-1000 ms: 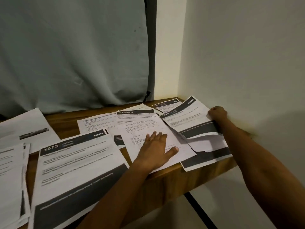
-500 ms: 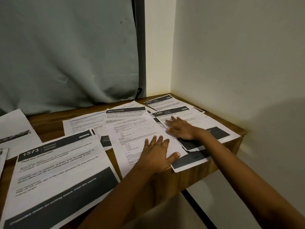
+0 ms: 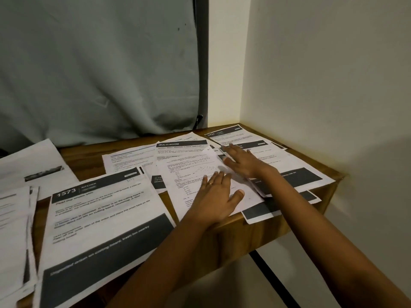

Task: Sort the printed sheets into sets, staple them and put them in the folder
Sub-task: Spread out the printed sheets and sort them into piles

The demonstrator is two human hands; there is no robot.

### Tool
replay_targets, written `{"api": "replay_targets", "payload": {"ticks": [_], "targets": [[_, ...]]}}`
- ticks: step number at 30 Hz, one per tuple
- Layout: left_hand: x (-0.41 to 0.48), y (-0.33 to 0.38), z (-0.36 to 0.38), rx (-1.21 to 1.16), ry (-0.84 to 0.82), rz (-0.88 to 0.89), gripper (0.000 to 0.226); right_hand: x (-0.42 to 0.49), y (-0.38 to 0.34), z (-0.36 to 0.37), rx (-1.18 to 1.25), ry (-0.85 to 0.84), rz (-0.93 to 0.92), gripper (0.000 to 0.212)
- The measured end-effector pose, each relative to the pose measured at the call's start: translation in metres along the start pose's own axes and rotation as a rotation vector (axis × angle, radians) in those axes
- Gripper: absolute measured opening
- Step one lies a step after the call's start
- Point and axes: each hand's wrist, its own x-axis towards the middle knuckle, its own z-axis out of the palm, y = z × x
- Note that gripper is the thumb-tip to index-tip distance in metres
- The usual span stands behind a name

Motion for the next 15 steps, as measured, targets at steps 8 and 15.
{"api": "replay_targets", "payload": {"ticks": [8, 15], "targets": [[-0.043, -0.082, -0.079, 0.079, 0.175, -0.211, 0.065, 0.044, -0.141, -0.004, 0.383, 0.264, -0.214, 0.034], [-0.128, -0.201, -0.124, 0.165, 0.228, -0.438, 0.063, 0.078, -0.242, 0.029, 0.528, 0.136, -0.169, 0.021]]}}
